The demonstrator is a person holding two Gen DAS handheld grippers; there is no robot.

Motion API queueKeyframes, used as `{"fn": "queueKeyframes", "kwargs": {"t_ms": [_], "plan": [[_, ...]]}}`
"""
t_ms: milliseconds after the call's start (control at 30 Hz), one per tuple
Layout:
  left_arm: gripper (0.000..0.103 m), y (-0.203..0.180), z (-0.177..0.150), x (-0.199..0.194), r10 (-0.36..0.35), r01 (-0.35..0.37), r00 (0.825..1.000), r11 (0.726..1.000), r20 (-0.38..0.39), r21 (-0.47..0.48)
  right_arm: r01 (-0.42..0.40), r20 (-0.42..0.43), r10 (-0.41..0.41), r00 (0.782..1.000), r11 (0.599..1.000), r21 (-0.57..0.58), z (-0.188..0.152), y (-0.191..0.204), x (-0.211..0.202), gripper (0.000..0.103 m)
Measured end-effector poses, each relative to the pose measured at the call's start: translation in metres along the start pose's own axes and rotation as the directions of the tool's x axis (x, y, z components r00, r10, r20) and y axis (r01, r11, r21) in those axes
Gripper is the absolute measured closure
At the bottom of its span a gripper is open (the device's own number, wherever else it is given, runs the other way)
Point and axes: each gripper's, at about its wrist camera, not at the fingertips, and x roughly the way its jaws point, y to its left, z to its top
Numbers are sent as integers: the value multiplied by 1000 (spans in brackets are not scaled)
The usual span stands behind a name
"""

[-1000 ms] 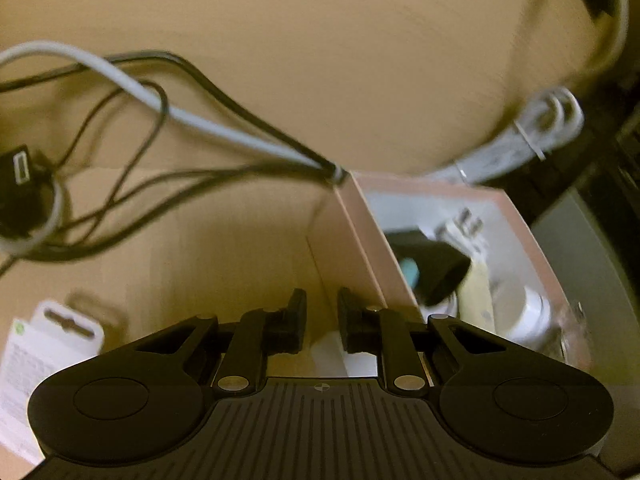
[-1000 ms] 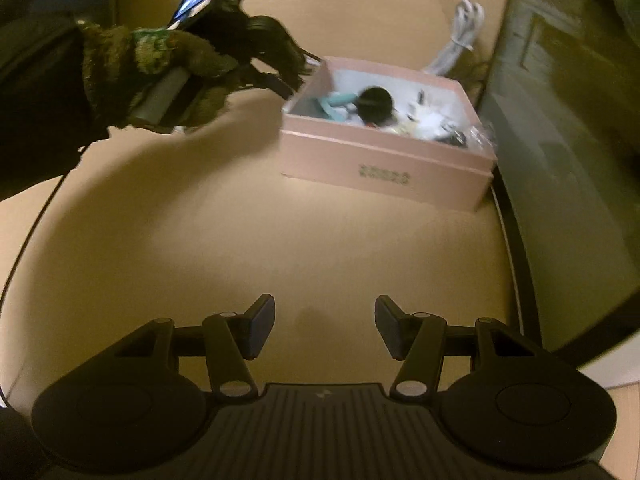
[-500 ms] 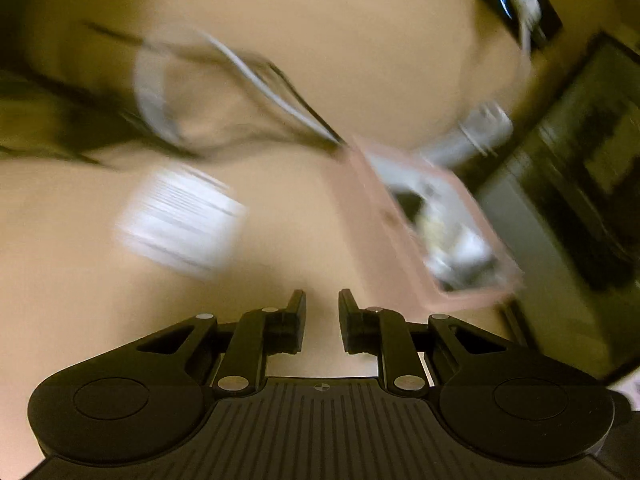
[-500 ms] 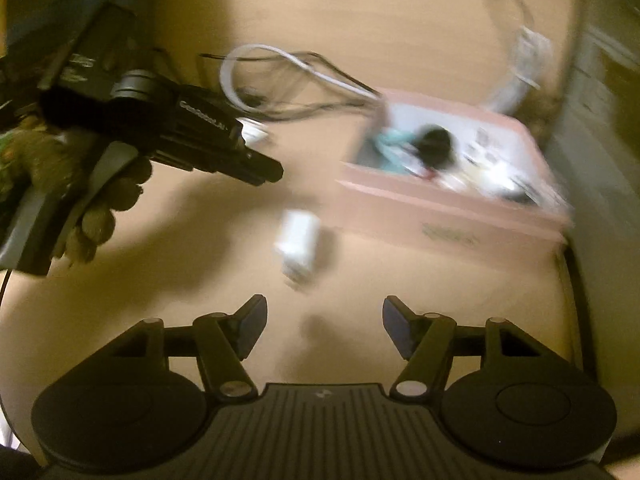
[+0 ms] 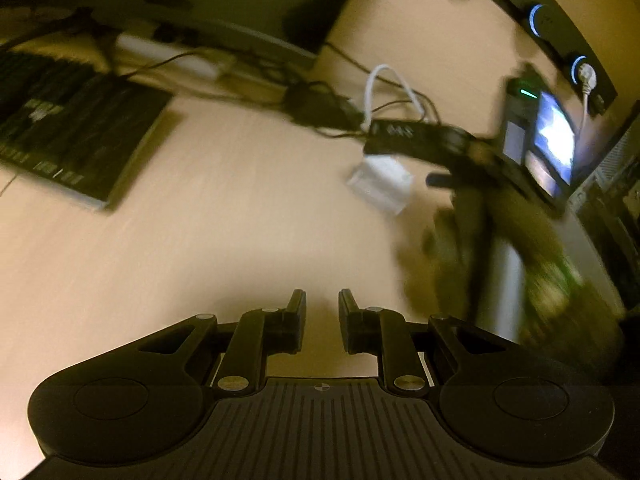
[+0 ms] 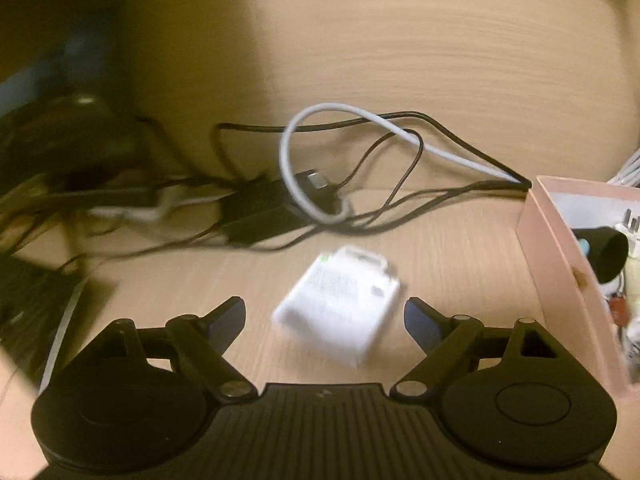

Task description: Organize rigid objects

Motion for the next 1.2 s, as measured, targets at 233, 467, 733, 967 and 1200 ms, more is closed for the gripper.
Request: {"fn": "queueKeyframes", "kwargs": {"t_ms": [233, 467, 733, 967, 1200], "plan": [[84, 39, -11, -27, 57, -56, 998, 997, 15, -47, 224, -35, -222, 974, 971, 79, -1, 5, 52, 14], [84, 28, -11, -12, 29, -28, 999, 999, -35, 19, 92, -55, -92, 994, 996, 2, -3, 1, 39, 31], [84, -34, -13, 26, -54, 72, 992, 984, -113, 160, 39, 125, -9, 992, 971, -235, -41, -17, -108, 35], [84, -97, -24, 53, -122, 152, 981, 965, -151, 213, 205, 161, -168, 973, 945, -256, -95, -93, -188, 35], [84, -151, -36, 64, -100, 125, 988, 968, -122, 216, 199, 59, -191, 980, 960, -197, -148, -155, -188, 34]]}}
